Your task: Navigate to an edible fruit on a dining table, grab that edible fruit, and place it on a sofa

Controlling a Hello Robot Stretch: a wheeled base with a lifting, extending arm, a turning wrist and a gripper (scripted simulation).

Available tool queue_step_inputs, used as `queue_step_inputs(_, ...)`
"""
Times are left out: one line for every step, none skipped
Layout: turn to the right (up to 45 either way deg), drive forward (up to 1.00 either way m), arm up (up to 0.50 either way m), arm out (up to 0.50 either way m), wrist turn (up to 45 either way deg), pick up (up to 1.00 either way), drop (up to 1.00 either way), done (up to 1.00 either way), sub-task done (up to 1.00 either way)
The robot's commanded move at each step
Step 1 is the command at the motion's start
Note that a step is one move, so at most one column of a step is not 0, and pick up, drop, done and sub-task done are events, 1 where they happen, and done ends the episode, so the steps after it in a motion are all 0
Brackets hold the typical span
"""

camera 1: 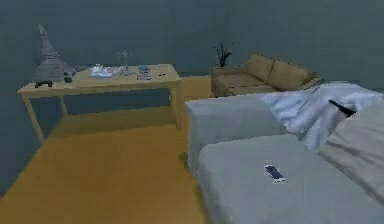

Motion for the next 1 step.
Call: queue_step_inputs(-45.0,0.0,0.0,0.0,0.0,0.0,0.0,0.0,0.0)
